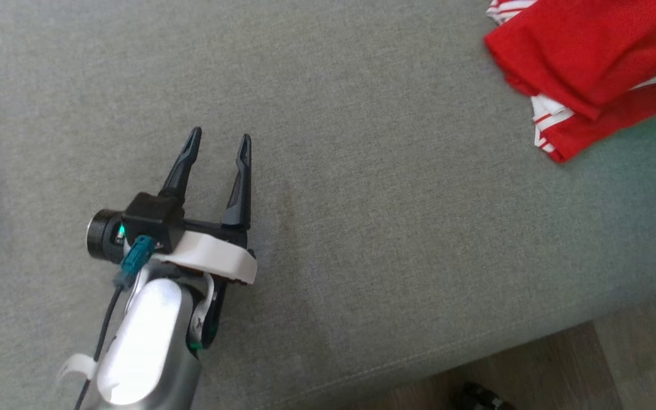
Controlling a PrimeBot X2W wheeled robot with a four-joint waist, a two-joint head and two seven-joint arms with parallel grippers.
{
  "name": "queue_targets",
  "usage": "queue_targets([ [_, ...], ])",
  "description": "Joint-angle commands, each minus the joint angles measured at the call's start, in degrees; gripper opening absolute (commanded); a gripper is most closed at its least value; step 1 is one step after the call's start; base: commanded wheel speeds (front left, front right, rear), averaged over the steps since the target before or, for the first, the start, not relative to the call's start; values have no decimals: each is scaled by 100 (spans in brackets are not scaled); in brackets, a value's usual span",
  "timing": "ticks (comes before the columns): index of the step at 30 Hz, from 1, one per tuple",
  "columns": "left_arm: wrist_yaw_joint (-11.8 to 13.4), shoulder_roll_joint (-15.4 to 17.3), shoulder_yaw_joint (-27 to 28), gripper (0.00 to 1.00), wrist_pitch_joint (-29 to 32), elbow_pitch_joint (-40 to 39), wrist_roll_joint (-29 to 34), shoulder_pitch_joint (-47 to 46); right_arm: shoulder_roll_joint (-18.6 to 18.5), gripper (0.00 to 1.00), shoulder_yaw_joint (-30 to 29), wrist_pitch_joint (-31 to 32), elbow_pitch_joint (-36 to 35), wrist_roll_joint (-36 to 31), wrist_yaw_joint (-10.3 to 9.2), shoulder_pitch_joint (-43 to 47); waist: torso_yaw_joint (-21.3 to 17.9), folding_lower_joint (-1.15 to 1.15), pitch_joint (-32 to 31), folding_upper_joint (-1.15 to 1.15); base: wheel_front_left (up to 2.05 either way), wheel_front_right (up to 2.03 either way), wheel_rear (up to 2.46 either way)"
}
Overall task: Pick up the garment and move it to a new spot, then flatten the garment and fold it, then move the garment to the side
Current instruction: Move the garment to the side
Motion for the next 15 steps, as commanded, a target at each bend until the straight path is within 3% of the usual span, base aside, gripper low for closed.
queue_targets([
  [1,-24,45,166,100,-70,-178,86,-164,-92,0,-51,-79,126,-102,39,-180,-51,-1,81,0,0,0,0],
  [10,-31,39,179,100,-70,-137,128,-264,118,0,-91,-412,813,-303,39,-525,-107,-1,193,0,0,0,0],
  [11,-37,38,180,100,-70,-127,122,-277,132,27,-110,-477,837,-289,39,-544,-100,-1,194,0,0,0,0],
  [12,-40,36,185,100,-70,-118,114,-286,146,79,-108,-543,857,-297,39,-558,-92,-1,190,0,0,0,0],
  [13,-44,35,189,100,-70,-107,104,-289,170,100,-107,-589,870,-291,39,-562,-81,-1,175,0,0,0,0],
  [15,-50,32,200,100,-70,-83,80,-280,200,100,-69,-680,855,-302,39,-556,-52,-1,119,0,0,0,0],
])
